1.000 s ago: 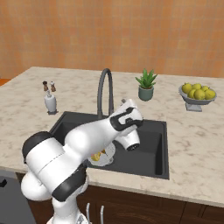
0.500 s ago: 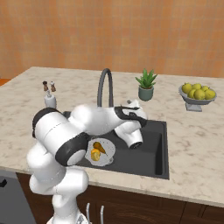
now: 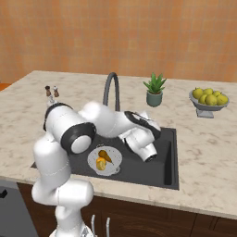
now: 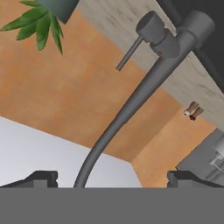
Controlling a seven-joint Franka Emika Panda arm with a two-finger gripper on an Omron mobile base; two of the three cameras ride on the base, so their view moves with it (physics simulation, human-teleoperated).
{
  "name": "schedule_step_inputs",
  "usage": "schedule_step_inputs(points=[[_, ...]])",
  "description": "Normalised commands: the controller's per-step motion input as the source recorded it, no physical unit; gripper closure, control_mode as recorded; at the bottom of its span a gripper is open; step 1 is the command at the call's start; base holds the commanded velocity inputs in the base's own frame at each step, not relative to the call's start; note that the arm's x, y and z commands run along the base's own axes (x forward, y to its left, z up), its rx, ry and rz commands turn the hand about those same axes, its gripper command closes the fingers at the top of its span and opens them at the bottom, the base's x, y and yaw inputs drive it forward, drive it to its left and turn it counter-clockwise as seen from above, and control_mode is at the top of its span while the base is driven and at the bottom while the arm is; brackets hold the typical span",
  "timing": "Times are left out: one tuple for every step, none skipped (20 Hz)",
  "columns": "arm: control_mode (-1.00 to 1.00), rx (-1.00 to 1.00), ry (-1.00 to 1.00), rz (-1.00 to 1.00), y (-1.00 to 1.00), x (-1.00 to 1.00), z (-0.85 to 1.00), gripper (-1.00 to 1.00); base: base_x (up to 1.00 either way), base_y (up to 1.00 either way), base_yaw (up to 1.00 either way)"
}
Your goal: Put the colander in the sink, put the pear, orange, kiwi in the colander, and turn on the sink faucet and pour water over the colander.
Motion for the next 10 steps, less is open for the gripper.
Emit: schedule_step_inputs(points=[[-1.00,0.00,0.07,0.05,0.00,0.22,-0.25,-1.00,0.00,0.00,0.00],[-1.00,0.00,0.07,0.04,0.00,0.24,-0.19,-1.00,0.00,0.00,0.00],[-1.00,0.02,0.06,0.02,0.00,0.26,-0.11,-1.00,0.00,0.00,0.00],[-1.00,0.06,0.07,0.00,0.00,0.26,-0.04,-1.00,0.00,0.00,0.00],[-1.00,0.07,0.06,0.00,0.00,0.26,0.00,-1.00,0.00,0.00,0.00],[-1.00,0.06,0.09,0.00,0.09,0.29,0.00,-1.00,0.00,0.00,0.00],[-1.00,0.07,0.09,0.00,0.13,0.31,0.00,-1.00,0.00,0.00,0.00],[-1.00,0.08,0.09,0.00,0.10,0.32,0.00,-1.00,0.00,0.00,0.00],[-1.00,0.08,0.09,0.00,0.09,0.31,0.00,-1.00,0.00,0.00,0.00],[-1.00,0.06,0.12,0.00,0.13,0.31,0.00,-1.00,0.00,0.00,0.00]])
